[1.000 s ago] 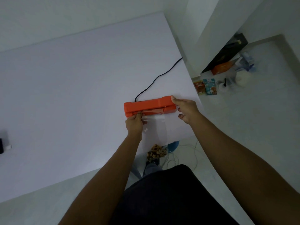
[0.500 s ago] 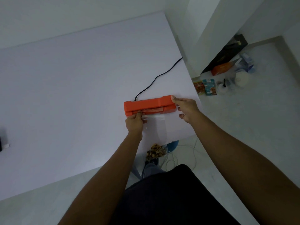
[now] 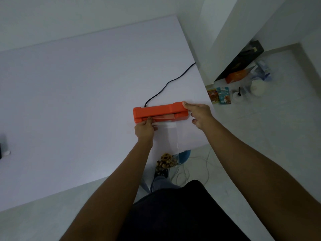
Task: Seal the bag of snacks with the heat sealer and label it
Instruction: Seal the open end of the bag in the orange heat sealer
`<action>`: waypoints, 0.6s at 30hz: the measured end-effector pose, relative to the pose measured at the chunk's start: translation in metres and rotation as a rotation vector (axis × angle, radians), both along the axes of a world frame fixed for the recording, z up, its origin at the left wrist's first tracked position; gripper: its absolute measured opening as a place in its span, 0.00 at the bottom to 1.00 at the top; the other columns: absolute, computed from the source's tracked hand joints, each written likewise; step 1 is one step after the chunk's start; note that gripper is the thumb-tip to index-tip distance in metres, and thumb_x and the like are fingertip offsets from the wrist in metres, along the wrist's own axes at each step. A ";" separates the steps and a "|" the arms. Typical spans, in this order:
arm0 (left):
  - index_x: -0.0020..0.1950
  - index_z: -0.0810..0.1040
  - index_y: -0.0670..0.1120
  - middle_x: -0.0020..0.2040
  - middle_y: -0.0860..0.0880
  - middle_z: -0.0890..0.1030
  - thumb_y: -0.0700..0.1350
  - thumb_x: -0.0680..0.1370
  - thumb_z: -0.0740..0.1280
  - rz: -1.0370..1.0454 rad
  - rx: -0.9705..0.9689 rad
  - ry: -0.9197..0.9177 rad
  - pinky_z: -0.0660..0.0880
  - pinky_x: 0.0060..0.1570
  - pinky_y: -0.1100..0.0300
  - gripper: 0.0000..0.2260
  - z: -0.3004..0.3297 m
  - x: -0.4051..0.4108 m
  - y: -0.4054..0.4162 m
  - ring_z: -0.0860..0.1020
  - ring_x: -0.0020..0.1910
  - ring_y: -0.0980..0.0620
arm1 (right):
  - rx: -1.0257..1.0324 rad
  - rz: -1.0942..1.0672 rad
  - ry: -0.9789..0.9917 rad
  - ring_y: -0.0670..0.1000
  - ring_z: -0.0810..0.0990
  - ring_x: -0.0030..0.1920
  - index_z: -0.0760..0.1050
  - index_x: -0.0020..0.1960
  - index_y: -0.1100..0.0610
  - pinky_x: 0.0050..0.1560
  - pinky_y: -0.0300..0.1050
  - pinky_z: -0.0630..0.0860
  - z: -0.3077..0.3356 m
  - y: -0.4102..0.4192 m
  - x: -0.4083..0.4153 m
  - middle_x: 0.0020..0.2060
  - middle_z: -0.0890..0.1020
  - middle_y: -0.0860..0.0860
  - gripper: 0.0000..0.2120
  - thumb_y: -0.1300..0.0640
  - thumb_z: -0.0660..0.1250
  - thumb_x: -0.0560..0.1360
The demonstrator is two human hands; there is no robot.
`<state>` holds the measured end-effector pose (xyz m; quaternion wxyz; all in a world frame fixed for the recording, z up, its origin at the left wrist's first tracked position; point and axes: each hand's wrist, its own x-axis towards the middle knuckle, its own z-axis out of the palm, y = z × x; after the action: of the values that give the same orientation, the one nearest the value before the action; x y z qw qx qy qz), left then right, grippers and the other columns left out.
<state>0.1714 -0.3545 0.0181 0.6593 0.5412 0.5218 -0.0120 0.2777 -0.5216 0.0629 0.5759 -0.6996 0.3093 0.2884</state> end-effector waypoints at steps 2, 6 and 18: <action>0.38 0.79 0.47 0.38 0.45 0.83 0.45 0.81 0.66 0.005 0.007 0.000 0.73 0.34 0.58 0.11 -0.001 0.000 0.000 0.81 0.37 0.47 | -0.014 0.001 -0.013 0.51 0.77 0.50 0.79 0.49 0.56 0.53 0.51 0.73 0.006 0.002 0.004 0.48 0.81 0.52 0.13 0.53 0.79 0.70; 0.40 0.79 0.46 0.38 0.46 0.83 0.46 0.81 0.65 0.018 -0.002 -0.002 0.73 0.32 0.61 0.10 0.002 0.001 0.000 0.81 0.35 0.50 | -0.027 0.030 -0.128 0.45 0.75 0.35 0.81 0.49 0.56 0.33 0.40 0.69 0.025 0.009 0.002 0.42 0.81 0.51 0.11 0.53 0.78 0.71; 0.54 0.82 0.42 0.43 0.45 0.85 0.44 0.81 0.66 0.031 -0.016 0.054 0.70 0.21 0.69 0.08 0.003 0.002 0.001 0.82 0.34 0.52 | 0.345 0.577 -0.553 0.50 0.80 0.42 0.83 0.57 0.55 0.37 0.38 0.76 0.113 0.046 -0.025 0.53 0.86 0.50 0.09 0.56 0.67 0.79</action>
<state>0.1731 -0.3539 0.0207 0.6493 0.5274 0.5475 -0.0205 0.2524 -0.4751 0.1764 0.6412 -0.7020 -0.1174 0.2869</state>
